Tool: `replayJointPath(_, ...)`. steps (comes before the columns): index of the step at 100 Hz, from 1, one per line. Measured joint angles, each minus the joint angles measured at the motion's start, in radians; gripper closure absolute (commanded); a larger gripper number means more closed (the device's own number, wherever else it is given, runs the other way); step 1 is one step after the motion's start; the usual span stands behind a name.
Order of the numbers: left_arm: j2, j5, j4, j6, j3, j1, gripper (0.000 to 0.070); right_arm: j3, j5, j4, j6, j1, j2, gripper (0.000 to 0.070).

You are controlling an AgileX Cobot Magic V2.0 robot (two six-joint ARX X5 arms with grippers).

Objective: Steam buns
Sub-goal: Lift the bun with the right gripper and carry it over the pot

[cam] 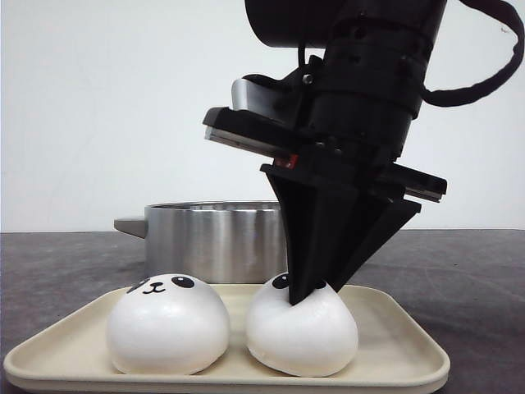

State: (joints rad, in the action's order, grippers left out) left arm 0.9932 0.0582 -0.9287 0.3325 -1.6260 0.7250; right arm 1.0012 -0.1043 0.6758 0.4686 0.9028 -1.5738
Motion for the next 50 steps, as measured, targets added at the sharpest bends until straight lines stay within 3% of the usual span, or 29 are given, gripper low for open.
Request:
replayJointPath(23, -0.002, 0.020, -0.021, -0.011, 0.000, 0.000, 0.0239, 0.024, 0.026, 0.047, 0.001, 0.014, 0.092, 0.0700)
replayJointPath(39, -0.005, 0.026, -0.029, -0.026, 0.000, 0.000, 0.0239, 0.163, 0.033, 0.076, 0.004, 0.069, 0.252, 0.0700)
replayJointPath(50, -0.006, 0.045, -0.027, -0.032, 0.000, 0.000, 0.0239, 0.284, 0.094, 0.094, -0.010, 0.076, 0.304, 0.0700)
